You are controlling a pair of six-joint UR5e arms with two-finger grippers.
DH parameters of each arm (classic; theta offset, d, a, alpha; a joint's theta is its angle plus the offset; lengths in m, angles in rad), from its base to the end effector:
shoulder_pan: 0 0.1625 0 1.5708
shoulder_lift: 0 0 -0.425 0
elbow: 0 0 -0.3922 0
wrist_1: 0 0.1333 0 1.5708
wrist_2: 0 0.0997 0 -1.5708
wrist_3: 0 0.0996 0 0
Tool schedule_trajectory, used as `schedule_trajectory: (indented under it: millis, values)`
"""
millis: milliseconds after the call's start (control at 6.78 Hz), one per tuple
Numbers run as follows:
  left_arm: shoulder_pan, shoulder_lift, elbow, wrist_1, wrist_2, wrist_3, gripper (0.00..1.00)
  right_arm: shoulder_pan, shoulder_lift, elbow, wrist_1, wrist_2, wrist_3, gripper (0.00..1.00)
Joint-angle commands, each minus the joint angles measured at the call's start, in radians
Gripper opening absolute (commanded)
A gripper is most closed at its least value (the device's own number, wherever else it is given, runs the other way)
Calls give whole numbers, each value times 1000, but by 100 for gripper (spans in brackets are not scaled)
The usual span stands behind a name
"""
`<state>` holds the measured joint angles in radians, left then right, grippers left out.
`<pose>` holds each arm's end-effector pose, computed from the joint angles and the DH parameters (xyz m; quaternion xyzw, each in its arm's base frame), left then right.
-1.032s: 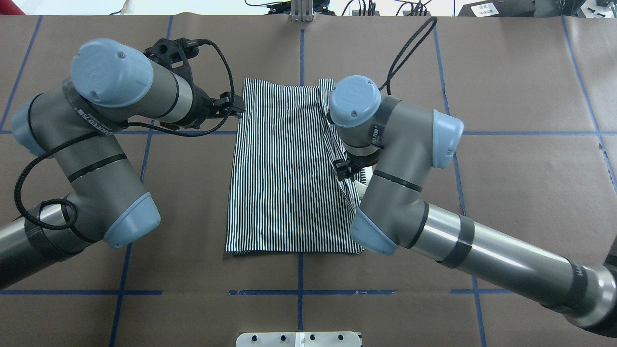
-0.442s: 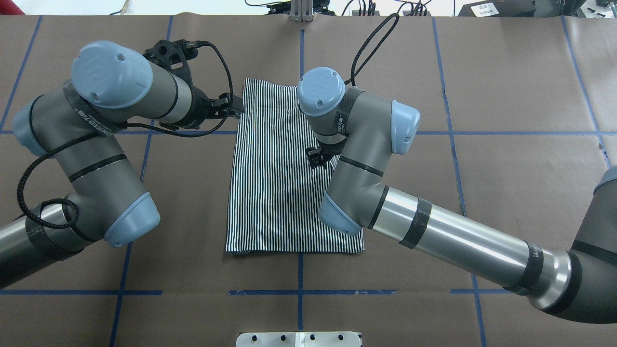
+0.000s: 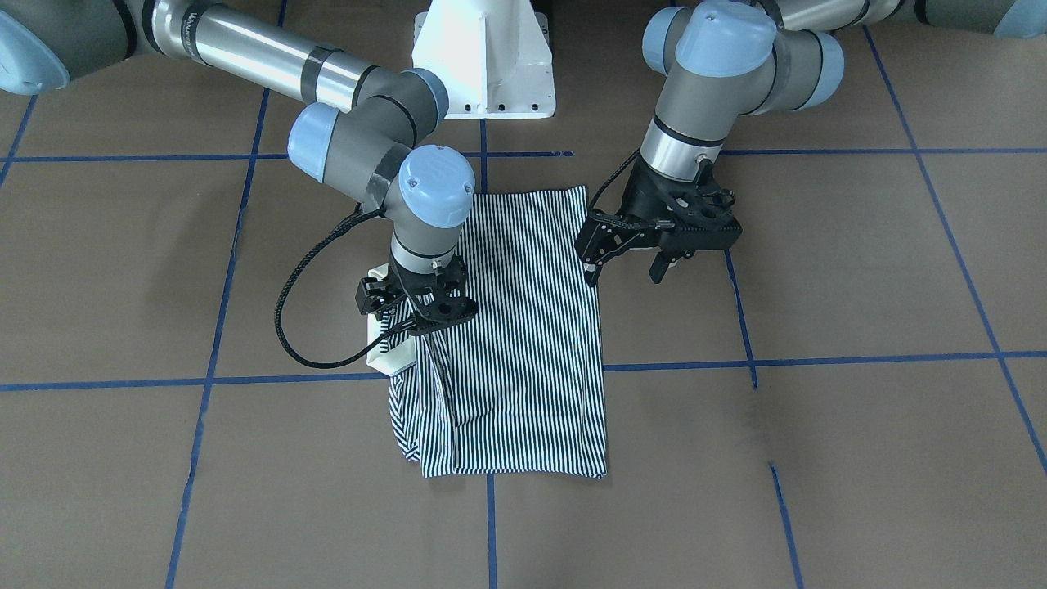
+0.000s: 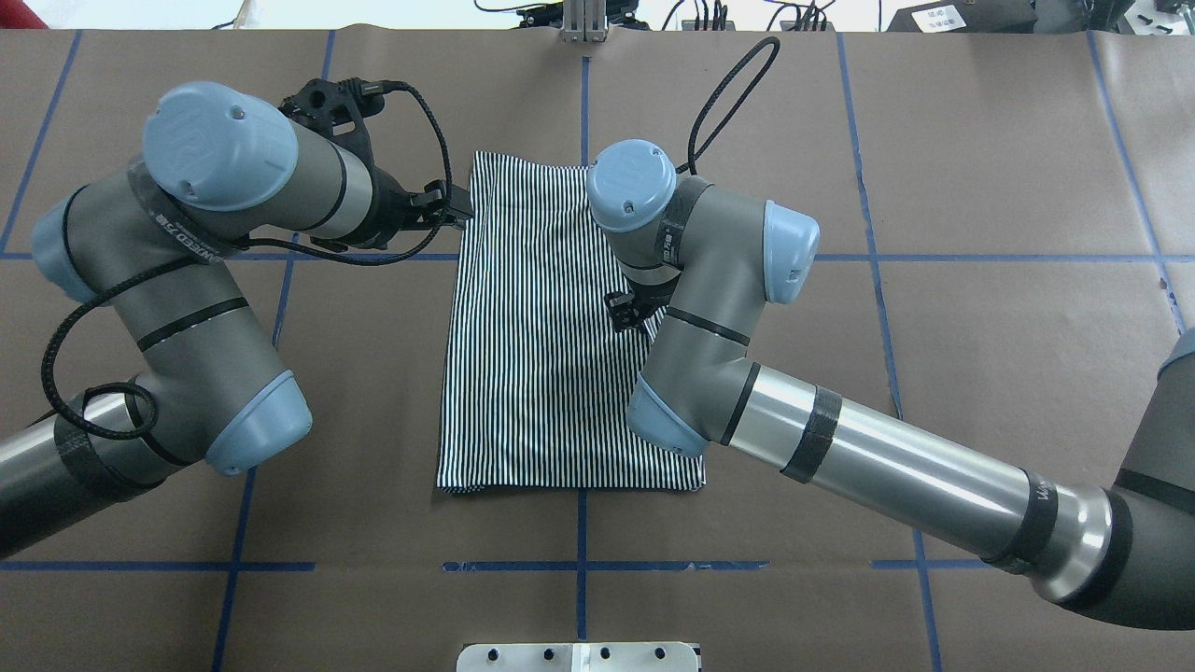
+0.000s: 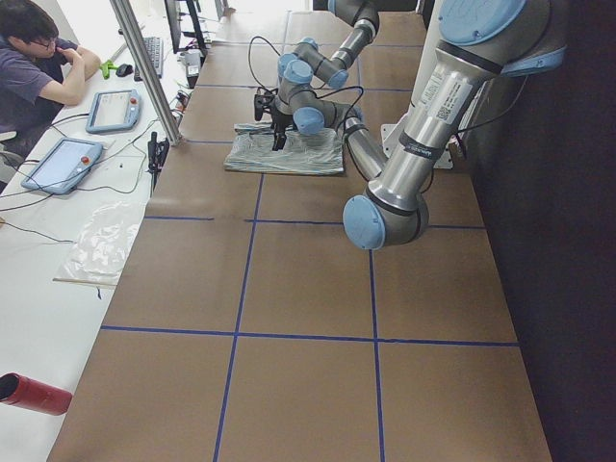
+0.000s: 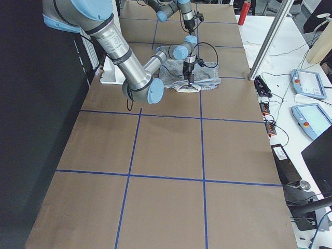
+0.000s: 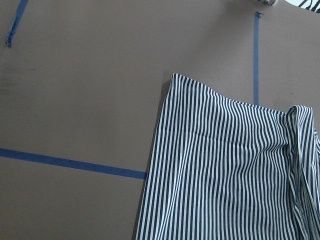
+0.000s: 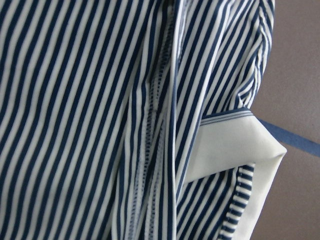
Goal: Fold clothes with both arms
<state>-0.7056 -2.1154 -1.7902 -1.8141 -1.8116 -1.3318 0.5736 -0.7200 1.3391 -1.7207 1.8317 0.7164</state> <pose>0.4149 -0.4974 0.2221 0.1243 0.4745 -0.1446 0.8593 -0.5895 -0.5090 0.2559 0.0553 -0.2570 -0.1649 0.9506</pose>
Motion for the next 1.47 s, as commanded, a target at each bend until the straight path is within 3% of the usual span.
schedule_trajectory:
  millis: [0, 442, 1032, 1327]
  values:
    - [0, -3, 2, -1, 0, -1, 100, -3, -3, 0, -19, 1, 0, 100]
    - [1, -6, 0, -1, 0, -3, 100, 6, -21, 5, -31, 1, -11, 100]
    - [1, -8, 2, -1, 0, -4, 100, 101, -177, 99, -34, -2, -135, 100]
    - [1, -8, 0, -1, 0, -6, 100, 146, -153, 132, -46, 30, -150, 100]
